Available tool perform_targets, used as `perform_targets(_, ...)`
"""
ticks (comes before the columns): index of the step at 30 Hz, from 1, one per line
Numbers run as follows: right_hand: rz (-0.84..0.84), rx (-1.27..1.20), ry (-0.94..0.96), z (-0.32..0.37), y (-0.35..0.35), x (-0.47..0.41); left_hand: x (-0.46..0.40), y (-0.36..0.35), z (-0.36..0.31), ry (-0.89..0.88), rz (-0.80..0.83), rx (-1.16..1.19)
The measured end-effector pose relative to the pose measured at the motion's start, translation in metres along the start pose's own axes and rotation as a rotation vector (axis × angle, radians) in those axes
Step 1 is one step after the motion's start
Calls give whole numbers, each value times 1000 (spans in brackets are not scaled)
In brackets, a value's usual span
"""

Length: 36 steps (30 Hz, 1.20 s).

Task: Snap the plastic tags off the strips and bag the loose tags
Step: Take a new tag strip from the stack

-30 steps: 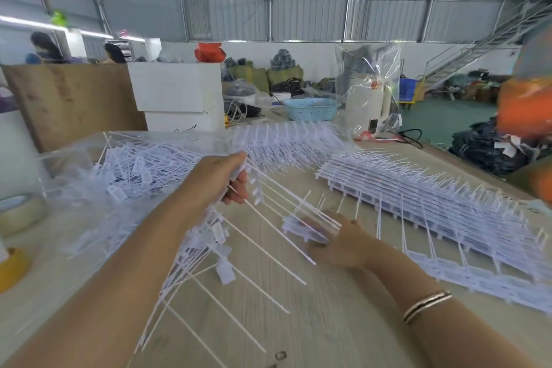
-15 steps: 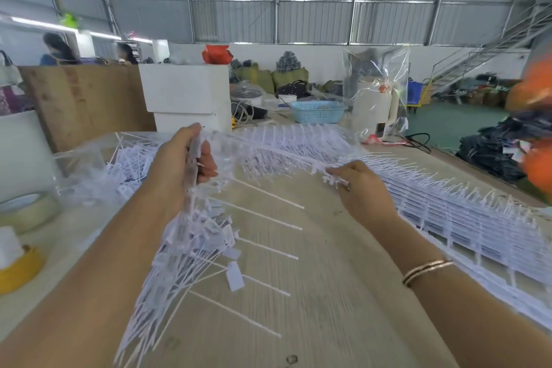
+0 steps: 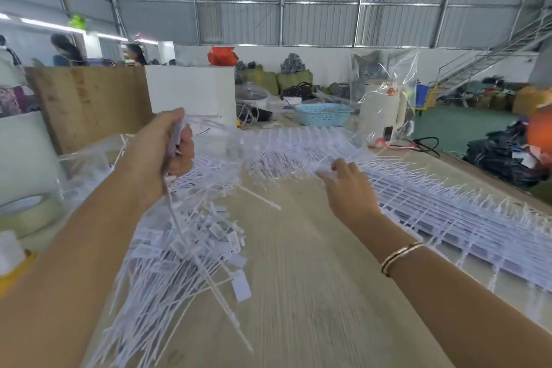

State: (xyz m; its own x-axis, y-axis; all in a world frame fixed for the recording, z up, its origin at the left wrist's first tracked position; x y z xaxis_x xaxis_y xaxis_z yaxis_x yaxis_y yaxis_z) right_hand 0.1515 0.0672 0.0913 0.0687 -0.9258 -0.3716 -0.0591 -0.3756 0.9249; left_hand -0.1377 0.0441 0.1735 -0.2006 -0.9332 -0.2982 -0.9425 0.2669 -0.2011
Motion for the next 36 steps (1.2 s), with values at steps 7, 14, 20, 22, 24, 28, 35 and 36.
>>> perform_targets(7, 122, 266, 134, 41, -4, -14, -6, -41, -12, 18, 245, -254)
perform_targets(14, 252, 185, 252, 33, -38, -10, -3, -68, 7, 166, 478, -747)
perform_targets(20, 216, -281, 93, 5, -45, -2, 16, -101, 35, 215, 696, -869)
perform_targets(22, -34, -564, 35, -5, -20, 7, 21, -107, 37, 200, 717, -793)
perform_targets(24, -72, -932, -115, -21, -7, 17, 21, -108, 35, 170, 706, -732)
perform_targets(28, 149, -1794, -165, -25, -6, 39, 20, -100, 40, 249, 715, -842)
perform_targets(35, 760, -1841, -30, -14, -23, 86, 30, -77, 72, 474, 697, -1170)
perform_targets(36, 771, -1788, 7, -13, -24, 88, 31, -74, 75, 468, 683, -1289)
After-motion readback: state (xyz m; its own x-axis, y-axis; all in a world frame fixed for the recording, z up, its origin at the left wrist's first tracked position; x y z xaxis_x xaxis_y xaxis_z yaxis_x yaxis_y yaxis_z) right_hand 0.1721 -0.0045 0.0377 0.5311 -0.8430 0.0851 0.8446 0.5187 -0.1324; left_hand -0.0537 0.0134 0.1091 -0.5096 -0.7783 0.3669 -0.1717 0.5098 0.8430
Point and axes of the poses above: each hand's wrist, its own x-axis away from the middle knuckle, its own y-axis out of the back of the hand, z = x × y, the point moved 6 cm from there along -x, towards the middle knuckle, and after that the axes turned 13 degrees about z, right-handed, at the moved point
